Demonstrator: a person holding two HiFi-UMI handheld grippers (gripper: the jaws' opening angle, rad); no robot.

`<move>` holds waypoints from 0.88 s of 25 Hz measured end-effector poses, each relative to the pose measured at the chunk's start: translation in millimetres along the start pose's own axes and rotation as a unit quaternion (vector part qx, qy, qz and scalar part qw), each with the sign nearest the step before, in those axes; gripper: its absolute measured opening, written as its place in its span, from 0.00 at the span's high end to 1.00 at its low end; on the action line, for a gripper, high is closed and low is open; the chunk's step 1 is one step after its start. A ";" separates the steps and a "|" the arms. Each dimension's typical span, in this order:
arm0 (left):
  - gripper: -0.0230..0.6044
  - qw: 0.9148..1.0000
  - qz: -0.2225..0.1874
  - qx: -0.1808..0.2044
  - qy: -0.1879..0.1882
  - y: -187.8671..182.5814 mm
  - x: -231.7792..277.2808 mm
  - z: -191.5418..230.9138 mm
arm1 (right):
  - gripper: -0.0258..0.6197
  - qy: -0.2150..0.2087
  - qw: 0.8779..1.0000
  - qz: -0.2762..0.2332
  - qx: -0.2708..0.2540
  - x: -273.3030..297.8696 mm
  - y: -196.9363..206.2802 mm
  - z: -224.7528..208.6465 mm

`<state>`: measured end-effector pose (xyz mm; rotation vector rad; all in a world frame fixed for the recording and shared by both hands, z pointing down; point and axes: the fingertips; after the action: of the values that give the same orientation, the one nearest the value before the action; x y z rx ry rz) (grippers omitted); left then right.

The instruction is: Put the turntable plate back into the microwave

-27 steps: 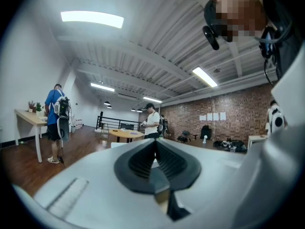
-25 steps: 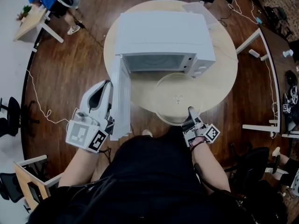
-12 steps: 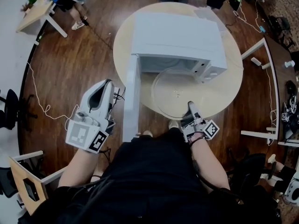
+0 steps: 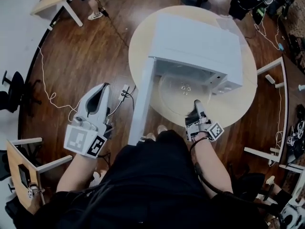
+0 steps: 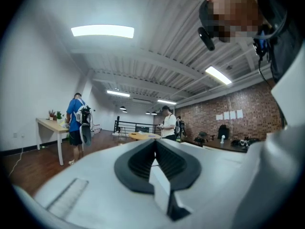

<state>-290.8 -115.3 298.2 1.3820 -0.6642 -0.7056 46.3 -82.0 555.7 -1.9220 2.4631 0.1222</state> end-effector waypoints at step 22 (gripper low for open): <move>0.95 0.997 0.044 0.036 -0.051 3.2 -13.1 -2.7 | 0.91 0.013 1.000 0.001 0.023 50.1 -12.5 -25.5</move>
<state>-296.8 -103.4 301.0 1.3813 -0.8337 -0.6892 47.1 -135.4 577.4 -1.9146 2.4626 0.0391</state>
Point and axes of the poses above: the fingertips, and each gripper's own axes: x forward along the fingers, z to its left, y out of its underside, and after that the axes turned 3 degrees about y, right-handed
